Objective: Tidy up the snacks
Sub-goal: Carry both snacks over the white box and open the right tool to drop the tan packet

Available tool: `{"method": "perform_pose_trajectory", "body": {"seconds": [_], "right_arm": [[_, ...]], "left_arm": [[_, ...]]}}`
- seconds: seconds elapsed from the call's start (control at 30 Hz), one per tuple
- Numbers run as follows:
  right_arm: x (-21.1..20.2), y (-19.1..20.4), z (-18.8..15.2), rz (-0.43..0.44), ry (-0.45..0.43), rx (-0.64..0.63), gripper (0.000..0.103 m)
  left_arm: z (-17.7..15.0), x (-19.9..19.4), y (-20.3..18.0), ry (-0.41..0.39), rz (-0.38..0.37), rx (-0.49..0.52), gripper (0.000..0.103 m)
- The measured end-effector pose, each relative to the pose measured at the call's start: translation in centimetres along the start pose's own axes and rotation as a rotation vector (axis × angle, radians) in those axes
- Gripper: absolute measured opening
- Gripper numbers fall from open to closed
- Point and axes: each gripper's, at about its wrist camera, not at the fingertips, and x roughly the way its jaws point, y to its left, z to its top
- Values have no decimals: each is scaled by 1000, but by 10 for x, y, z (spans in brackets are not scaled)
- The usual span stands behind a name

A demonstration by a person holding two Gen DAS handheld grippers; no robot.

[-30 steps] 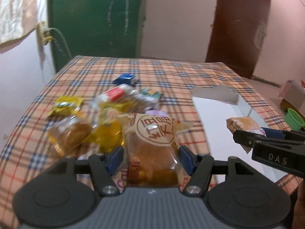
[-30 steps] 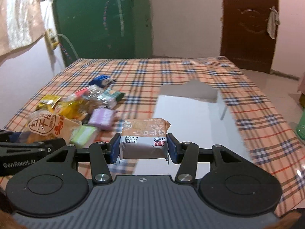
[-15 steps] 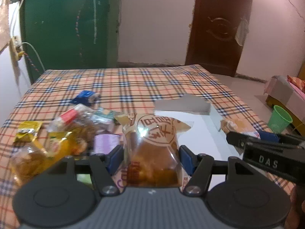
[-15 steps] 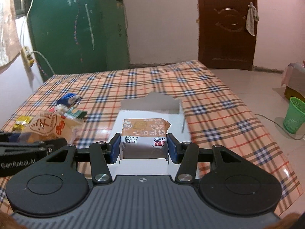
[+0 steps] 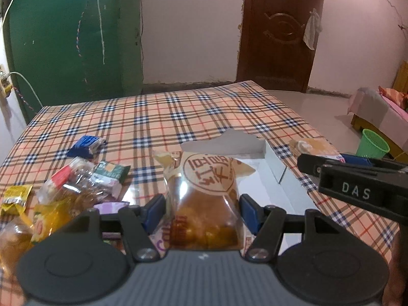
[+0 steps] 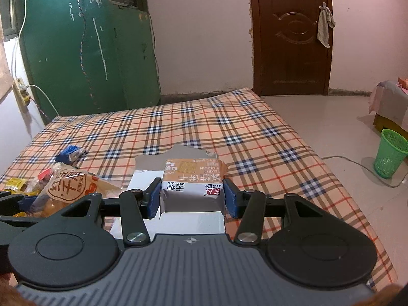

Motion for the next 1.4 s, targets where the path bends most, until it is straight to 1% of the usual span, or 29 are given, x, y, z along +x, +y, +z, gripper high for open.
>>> {"method": "perform_pose_trajectory", "body": {"seconds": [0.13, 0.47, 0.97, 1.2, 1.27, 1.3, 1.33, 1.37, 1.4], "right_arm": [[6, 0, 2, -4, 11, -3, 61], [46, 1, 10, -8, 53, -7, 61], [88, 11, 26, -12, 90, -46, 61], [106, 11, 33, -24, 104, -44, 61], [109, 12, 35, -28, 104, -48, 61], [112, 11, 36, -33, 105, -51, 63], [114, 12, 36, -35, 106, -57, 68], [113, 12, 35, -36, 102, -62, 75], [113, 12, 35, -36, 100, -62, 79]], "left_arm": [[5, 10, -3, 7, 0, 2, 63], [13, 42, -2, 28, -5, -2, 63], [22, 90, -6, 55, -40, -7, 63], [27, 105, -8, 59, -52, -13, 64], [27, 106, -8, 55, -68, -17, 64], [27, 105, -8, 47, -72, -21, 68], [27, 105, -8, 46, -70, -24, 73], [27, 103, -7, 43, -68, -26, 82], [27, 101, -7, 37, -65, -25, 86]]}}
